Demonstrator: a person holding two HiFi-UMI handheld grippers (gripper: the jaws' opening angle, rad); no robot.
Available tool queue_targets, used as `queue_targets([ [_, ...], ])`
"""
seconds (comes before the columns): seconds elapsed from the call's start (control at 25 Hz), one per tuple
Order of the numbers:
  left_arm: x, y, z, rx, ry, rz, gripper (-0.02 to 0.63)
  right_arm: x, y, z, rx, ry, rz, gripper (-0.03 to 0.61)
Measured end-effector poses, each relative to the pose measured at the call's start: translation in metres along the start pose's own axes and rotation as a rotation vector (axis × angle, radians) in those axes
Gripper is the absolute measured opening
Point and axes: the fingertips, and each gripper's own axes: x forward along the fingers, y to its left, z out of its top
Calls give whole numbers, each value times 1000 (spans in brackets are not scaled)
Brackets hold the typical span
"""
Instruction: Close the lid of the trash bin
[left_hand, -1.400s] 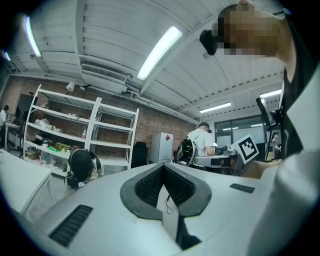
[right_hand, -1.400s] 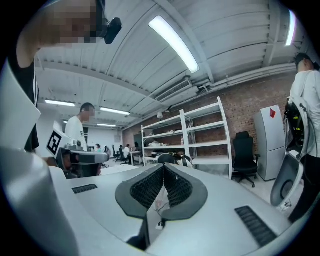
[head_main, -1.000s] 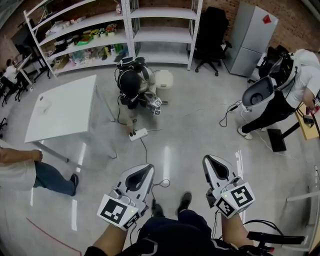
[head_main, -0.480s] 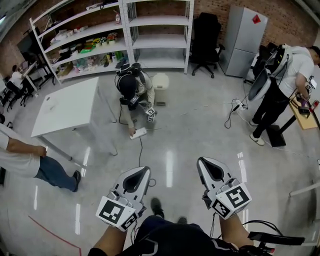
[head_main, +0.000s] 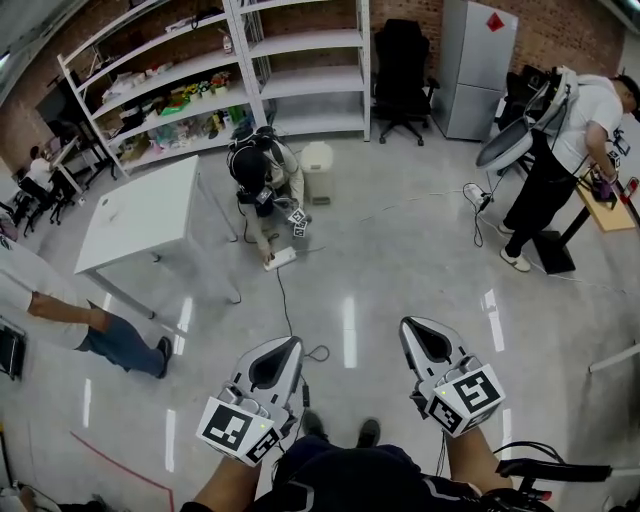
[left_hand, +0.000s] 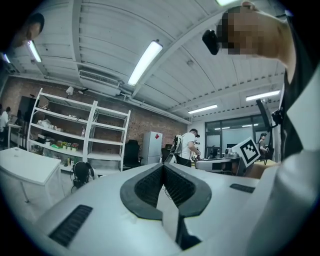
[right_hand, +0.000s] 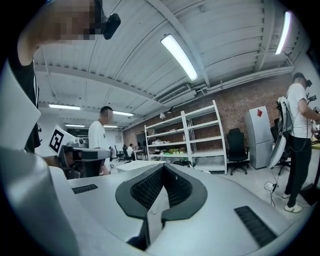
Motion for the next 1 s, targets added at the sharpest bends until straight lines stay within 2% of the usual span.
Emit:
queue_targets([
  [0.28,-32,6,-2,2,-10,-28,0,-3,33,0,9,-12,-42,8],
  [0.56,-58,19,1,-11,-36,-29,0,5,64,4,-30,-4,-33,8],
  [1.0,-68,18,-9,-23,-31,-28,0,2,75,-4,-39,3,-24,8],
])
